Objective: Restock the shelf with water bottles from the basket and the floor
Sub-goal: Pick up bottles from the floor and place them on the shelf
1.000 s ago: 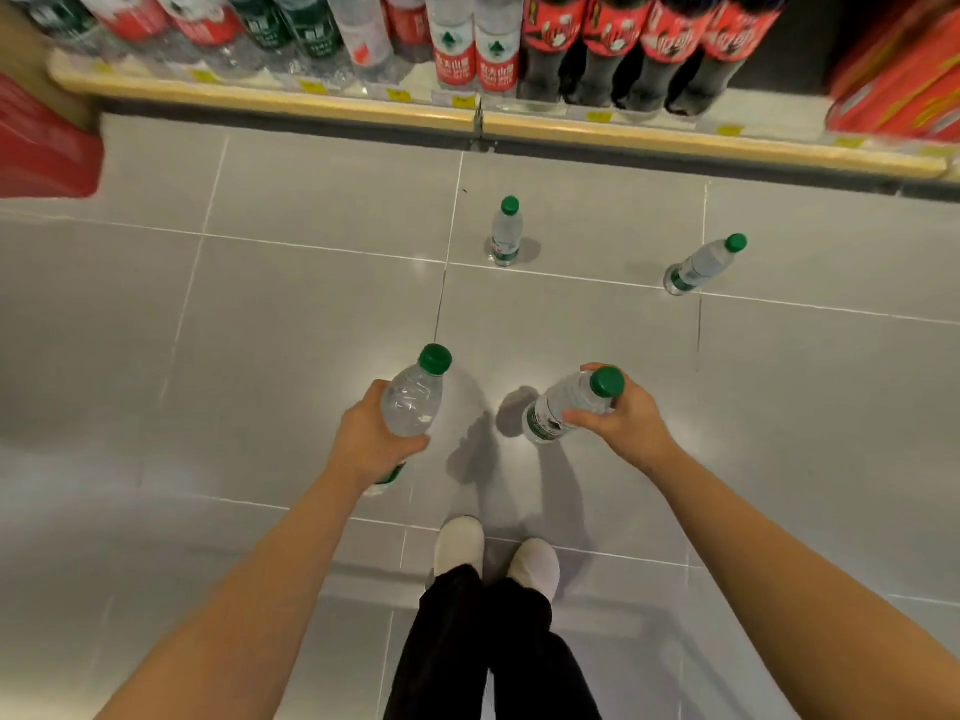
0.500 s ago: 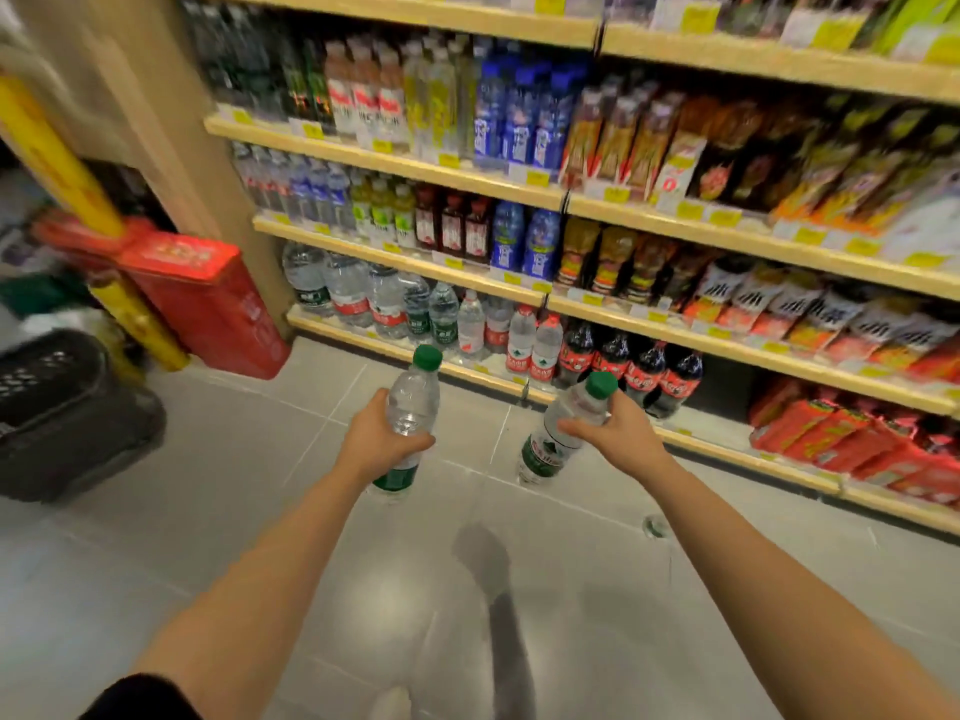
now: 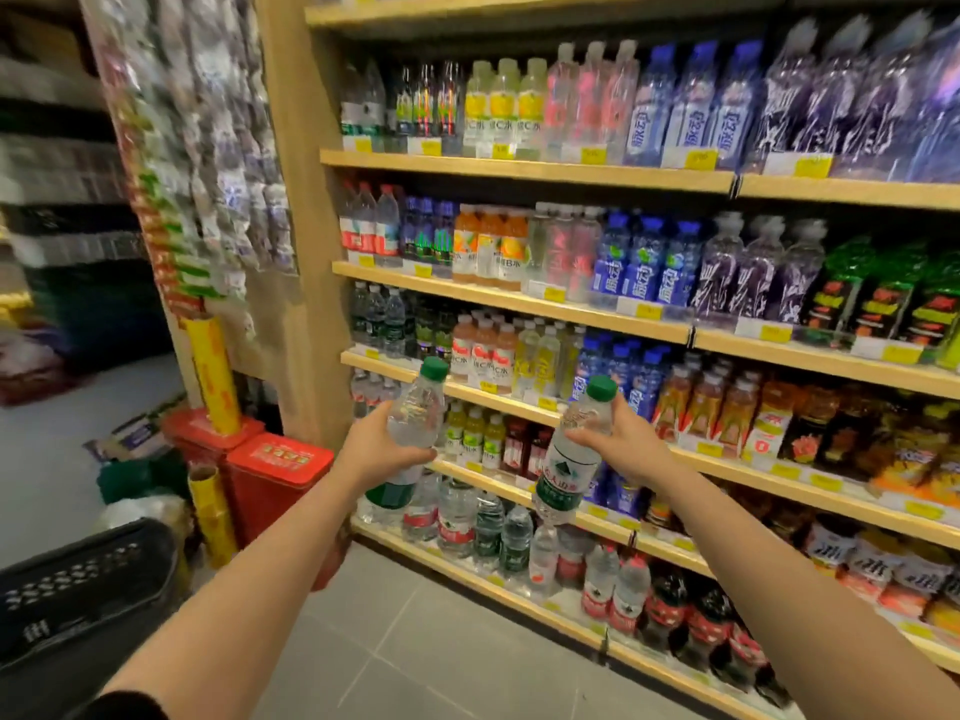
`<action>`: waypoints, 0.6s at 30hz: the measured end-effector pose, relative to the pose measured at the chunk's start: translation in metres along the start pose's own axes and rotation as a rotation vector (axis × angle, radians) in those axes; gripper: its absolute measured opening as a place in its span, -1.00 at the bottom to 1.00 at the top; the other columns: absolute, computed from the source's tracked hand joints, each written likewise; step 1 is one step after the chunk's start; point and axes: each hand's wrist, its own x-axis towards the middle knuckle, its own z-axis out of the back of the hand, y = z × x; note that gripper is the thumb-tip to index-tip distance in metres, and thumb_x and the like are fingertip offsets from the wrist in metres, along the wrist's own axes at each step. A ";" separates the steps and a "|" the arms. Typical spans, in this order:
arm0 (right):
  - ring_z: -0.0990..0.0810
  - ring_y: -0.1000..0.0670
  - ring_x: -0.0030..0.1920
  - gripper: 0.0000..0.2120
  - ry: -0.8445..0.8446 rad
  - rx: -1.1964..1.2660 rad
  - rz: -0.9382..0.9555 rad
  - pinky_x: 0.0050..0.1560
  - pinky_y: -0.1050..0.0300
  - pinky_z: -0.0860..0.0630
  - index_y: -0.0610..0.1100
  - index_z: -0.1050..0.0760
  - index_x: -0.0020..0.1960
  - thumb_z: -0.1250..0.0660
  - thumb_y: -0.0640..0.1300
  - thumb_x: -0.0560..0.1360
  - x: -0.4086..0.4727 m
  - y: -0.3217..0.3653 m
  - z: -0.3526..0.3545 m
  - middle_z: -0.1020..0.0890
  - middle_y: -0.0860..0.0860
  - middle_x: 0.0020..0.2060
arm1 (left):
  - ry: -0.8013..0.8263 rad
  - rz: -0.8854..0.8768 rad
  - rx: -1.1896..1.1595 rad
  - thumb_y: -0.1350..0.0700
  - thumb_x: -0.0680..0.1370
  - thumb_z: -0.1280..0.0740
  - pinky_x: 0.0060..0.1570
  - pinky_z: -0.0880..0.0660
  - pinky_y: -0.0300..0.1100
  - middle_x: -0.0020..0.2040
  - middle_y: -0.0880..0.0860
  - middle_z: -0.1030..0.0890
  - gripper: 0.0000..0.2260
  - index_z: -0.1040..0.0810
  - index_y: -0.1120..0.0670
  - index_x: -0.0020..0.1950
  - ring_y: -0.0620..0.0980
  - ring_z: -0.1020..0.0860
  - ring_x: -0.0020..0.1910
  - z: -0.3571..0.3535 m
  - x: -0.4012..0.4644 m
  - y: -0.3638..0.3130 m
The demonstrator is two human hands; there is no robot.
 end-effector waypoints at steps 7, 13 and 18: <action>-0.44 -0.01 0.19 -0.35 -0.033 0.087 0.087 0.19 0.08 -0.37 0.04 -0.14 0.39 -0.39 0.05 0.42 0.130 0.099 -0.028 -0.44 0.09 0.15 | -0.087 -0.016 -0.018 -0.04 0.28 -0.55 -0.13 -0.50 0.00 -0.02 0.01 -0.55 -0.55 -0.44 0.07 0.02 0.04 -0.53 -0.01 0.103 0.118 0.018; -0.49 -0.06 0.21 -0.31 -0.114 0.068 0.192 0.24 -0.10 -0.44 -0.01 -0.12 0.40 -0.40 0.05 0.41 0.235 0.163 -0.021 -0.48 0.02 0.17 | -0.224 -0.101 -0.050 0.03 0.33 -0.54 -0.19 -0.40 -0.17 -0.10 -0.06 -0.49 -0.60 -0.41 0.00 0.03 -0.03 -0.47 -0.06 0.152 0.214 0.006; -0.52 -0.05 0.18 -0.37 -0.165 0.059 0.315 0.14 0.03 -0.44 -0.06 -0.18 0.38 -0.40 0.02 0.42 0.330 0.198 -0.010 -0.52 -0.01 0.16 | -0.302 -0.223 -0.033 -0.04 0.26 -0.57 -0.11 -0.50 -0.12 0.00 -0.02 -0.59 -0.51 -0.49 0.06 0.10 -0.03 -0.54 0.00 0.175 0.312 -0.001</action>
